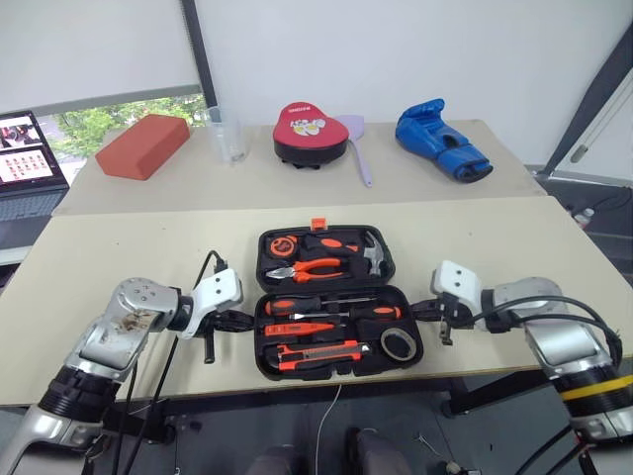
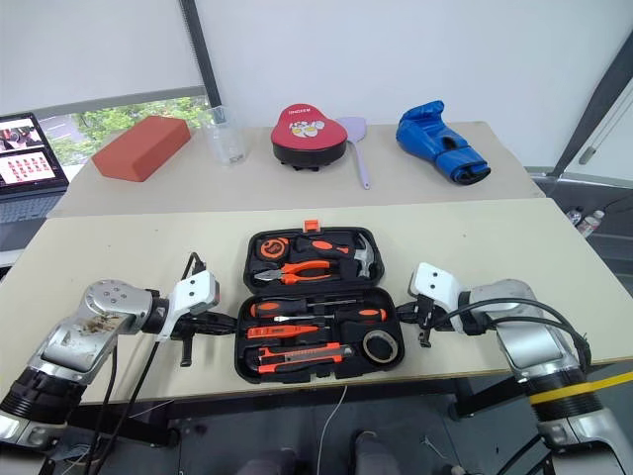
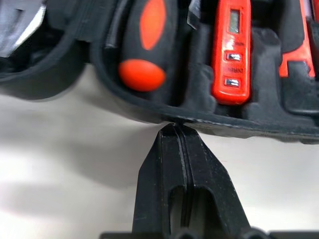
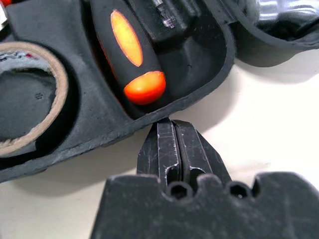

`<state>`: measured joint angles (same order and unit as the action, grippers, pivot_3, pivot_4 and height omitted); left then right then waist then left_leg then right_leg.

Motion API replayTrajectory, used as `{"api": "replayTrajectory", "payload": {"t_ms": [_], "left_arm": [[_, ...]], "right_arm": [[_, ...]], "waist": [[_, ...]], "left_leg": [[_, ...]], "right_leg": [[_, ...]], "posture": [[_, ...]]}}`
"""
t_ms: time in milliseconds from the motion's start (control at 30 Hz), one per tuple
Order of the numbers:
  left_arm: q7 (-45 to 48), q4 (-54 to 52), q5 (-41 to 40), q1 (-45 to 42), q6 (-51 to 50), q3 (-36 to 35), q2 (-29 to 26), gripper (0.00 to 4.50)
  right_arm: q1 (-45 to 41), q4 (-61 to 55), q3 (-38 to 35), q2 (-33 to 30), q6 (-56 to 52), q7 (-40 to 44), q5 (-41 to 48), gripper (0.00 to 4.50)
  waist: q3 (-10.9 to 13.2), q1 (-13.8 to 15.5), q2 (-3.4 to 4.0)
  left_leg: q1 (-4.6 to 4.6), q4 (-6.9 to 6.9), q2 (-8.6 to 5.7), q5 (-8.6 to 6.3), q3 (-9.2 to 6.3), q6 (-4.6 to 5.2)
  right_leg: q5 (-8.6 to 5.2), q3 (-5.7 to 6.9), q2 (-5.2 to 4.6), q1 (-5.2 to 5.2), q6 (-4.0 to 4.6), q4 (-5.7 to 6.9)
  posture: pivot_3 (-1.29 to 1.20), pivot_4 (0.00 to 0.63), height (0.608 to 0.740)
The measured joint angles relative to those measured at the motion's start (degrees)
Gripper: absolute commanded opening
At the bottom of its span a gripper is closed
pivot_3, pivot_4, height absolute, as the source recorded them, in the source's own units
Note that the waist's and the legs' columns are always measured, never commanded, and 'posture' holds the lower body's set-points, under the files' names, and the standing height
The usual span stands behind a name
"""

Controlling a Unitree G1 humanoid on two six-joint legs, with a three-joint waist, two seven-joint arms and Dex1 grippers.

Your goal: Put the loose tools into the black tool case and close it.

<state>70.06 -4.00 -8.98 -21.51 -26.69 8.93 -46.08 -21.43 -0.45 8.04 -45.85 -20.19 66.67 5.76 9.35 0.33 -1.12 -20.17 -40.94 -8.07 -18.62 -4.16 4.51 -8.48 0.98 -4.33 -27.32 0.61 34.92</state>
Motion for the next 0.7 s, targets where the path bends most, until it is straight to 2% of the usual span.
{"api": "replayTrajectory", "payload": {"t_ms": [100,167,233,267,433,467,533,700], "left_arm": [[-1.46,1.30,-0.65,0.69,-1.65,-1.88,-0.42,0.68],[-2.32,4.34,-2.15,1.34,-2.56,-4.55,-0.83,1.55],[-3.30,6.85,-3.34,1.14,-4.63,-6.78,-0.87,2.04],[-4.21,8.91,-4.73,-0.15,-7.63,-7.92,-0.48,2.61],[-9.52,16.61,-8.57,-10.72,-20.25,-11.24,3.70,4.33],[-10.57,17.61,-9.29,-13.42,-22.06,-11.37,5.18,4.50],[-12.32,19.88,-10.34,-17.30,-24.45,-11.59,7.37,4.50],[-17.29,30.13,-10.30,-26.08,-25.46,-11.29,15.04,4.50]], "right_arm": [[1.45,-1.38,-0.15,-0.62,-0.62,-0.64,0.22,0.76],[1.69,-1.02,-1.18,-0.71,-2.91,-2.35,0.69,1.54],[1.63,0.00,-2.69,-0.65,-5.80,-4.18,1.36,2.03],[1.48,0.70,-3.95,-0.54,-8.52,-4.84,2.55,2.61],[-4.97,4.59,-6.22,0.68,-15.69,-5.92,6.55,4.19],[-7.34,5.70,-6.29,1.51,-16.48,-6.50,6.82,4.47],[-11.11,8.19,-6.28,2.98,-17.57,-7.87,6.97,4.47],[-25.22,22.04,-6.50,12.26,-24.17,-17.39,6.40,4.47]], "waist": [[0.00,0.12,0.00],[0.00,0.07,0.01],[0.00,0.19,0.00],[0.00,0.24,0.00],[0.00,0.51,-0.01],[0.00,0.46,-0.01],[-0.01,0.29,-0.02],[-0.01,-0.51,-0.03]], "left_leg": [[0.03,-0.01,0.00,0.00,0.01,0.00],[0.20,0.01,0.00,0.00,0.02,0.00],[0.33,0.02,0.00,-0.01,0.02,-0.04],[0.35,0.00,0.00,-0.01,0.03,-0.05],[0.32,-0.06,-0.02,-0.01,0.02,-0.04],[0.32,-0.07,-0.02,-0.01,0.02,-0.04],[0.36,-0.06,0.01,0.01,0.02,-0.02],[0.24,-0.04,0.03,0.20,0.04,0.26]], "right_leg": [[0.00,-0.02,0.02,0.02,0.00,0.00],[0.00,-0.03,0.03,0.12,0.00,0.03],[0.00,-0.04,0.03,0.26,0.01,0.01],[0.00,-0.05,0.02,0.29,0.01,0.02],[0.03,-0.04,-0.01,0.33,0.02,0.05],[0.05,-0.04,-0.01,0.32,0.04,0.03],[0.05,-0.03,-0.01,0.32,0.05,0.07],[0.09,-0.02,-0.01,0.19,0.11,0.10]], "posture": [[0.00,0.150,0.740],[0.00,0.150,0.740],[0.00,0.150,0.740],[0.00,0.150,0.740],[0.00,0.150,0.740],[0.00,0.150,0.740],[0.00,0.150,0.740],[0.00,0.150,0.740]]}}
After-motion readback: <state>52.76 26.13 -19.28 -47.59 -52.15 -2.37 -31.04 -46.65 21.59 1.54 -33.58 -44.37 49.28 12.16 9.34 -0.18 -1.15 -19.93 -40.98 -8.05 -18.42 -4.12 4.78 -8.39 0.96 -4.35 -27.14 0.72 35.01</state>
